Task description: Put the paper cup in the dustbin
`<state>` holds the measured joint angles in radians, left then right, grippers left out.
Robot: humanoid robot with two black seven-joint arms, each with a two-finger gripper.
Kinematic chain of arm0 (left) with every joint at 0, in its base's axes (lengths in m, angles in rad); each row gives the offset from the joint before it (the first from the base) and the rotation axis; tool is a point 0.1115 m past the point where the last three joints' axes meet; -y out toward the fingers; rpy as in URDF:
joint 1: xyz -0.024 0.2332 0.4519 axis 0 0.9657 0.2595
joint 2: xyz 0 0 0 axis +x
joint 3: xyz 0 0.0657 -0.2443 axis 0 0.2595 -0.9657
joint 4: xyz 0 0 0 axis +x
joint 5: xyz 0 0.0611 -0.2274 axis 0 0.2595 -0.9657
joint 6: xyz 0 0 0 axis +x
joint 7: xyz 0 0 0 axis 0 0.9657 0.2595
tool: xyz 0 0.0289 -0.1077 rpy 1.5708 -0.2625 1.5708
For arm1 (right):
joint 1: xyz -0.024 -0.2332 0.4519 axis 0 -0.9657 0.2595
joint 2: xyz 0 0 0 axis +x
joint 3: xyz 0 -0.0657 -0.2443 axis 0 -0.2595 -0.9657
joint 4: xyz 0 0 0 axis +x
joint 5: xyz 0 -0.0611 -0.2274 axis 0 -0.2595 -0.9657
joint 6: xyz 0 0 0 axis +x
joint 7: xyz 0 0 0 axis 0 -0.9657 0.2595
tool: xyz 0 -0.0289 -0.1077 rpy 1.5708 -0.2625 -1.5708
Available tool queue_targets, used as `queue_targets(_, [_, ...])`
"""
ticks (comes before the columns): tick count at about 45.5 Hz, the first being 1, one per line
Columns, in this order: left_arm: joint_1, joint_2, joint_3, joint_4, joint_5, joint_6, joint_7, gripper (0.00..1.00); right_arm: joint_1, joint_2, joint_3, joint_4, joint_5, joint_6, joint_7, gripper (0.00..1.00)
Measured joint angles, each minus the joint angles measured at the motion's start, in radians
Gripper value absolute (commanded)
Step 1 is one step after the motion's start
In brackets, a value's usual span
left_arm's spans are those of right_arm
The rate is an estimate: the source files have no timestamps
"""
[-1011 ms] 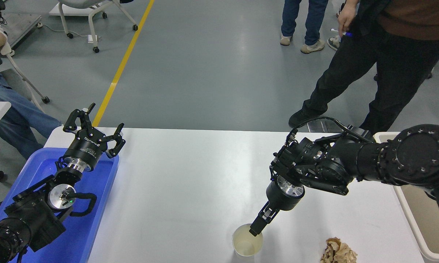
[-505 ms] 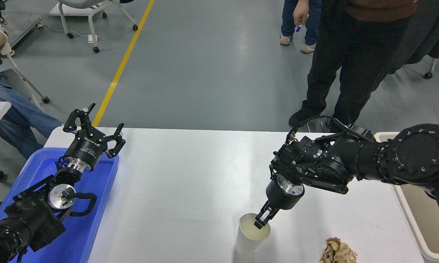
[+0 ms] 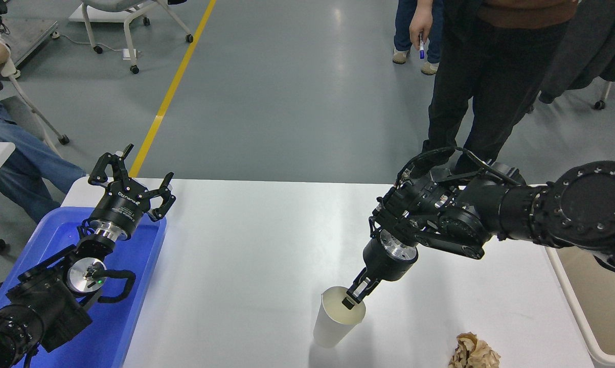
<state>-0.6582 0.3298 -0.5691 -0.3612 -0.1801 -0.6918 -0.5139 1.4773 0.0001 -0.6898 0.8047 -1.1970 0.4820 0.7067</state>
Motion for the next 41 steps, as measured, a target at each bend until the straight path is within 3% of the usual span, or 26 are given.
queue_targets(41, [0.000, 0.000, 0.000, -0.001, 0.000, 0.000, 0.000, 1.00, 0.212, -0.183, 0.253, -0.012, 0.234, 0.008, 0.005, 0.00])
